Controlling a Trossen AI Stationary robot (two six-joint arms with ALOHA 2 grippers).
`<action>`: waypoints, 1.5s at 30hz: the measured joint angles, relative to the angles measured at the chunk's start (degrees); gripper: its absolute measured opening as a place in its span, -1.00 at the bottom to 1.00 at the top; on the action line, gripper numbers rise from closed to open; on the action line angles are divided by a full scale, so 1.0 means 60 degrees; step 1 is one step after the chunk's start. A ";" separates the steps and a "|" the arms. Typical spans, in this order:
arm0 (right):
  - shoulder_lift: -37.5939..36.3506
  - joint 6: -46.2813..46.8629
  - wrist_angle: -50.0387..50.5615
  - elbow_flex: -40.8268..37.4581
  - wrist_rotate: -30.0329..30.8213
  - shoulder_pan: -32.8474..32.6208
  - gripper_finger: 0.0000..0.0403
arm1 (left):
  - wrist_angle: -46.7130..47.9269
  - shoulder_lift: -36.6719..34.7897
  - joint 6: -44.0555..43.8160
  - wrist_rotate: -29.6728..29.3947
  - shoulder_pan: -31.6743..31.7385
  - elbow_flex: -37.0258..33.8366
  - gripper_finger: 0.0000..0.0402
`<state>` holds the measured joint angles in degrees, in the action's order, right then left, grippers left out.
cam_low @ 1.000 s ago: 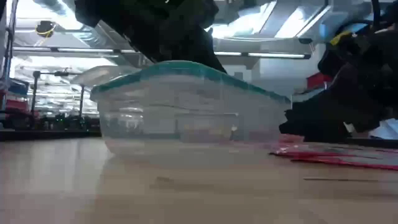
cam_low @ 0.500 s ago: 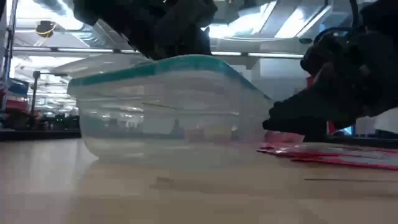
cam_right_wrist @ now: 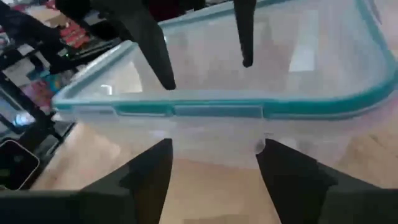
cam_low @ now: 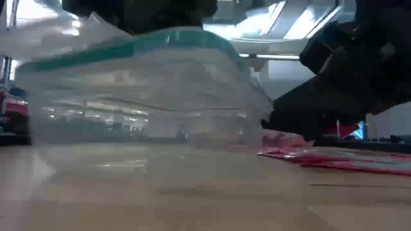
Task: Sort candy
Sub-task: Open the rectangular transparent bin
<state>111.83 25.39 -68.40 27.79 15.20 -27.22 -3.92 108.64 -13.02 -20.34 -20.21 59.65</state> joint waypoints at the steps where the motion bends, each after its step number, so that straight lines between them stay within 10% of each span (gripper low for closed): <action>1: 0.0000 -0.0034 0.0081 0.0063 -0.0054 0.0000 0.09 | -0.0003 0.0000 0.0007 0.0040 -0.0001 0.0003 0.19; 20: -0.0026 0.1042 -0.0019 0.0063 -0.1221 -0.0709 0.09 | -0.1054 -0.0036 0.0362 -0.0080 -0.0157 -0.0545 0.19; 36: -0.0214 0.1119 0.0672 0.0562 0.0738 -0.1775 0.09 | -0.1017 -0.0033 0.0311 -0.0594 -0.0051 -0.0564 0.19; 45: -0.0951 -0.3985 0.4654 0.3049 0.0789 -0.1858 -0.06 | -0.0749 -0.0824 0.0444 -0.0266 -0.0120 -0.0618 0.19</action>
<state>106.12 1.48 -40.48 46.09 19.94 -38.37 -8.41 103.70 -10.36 -21.94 -20.93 55.95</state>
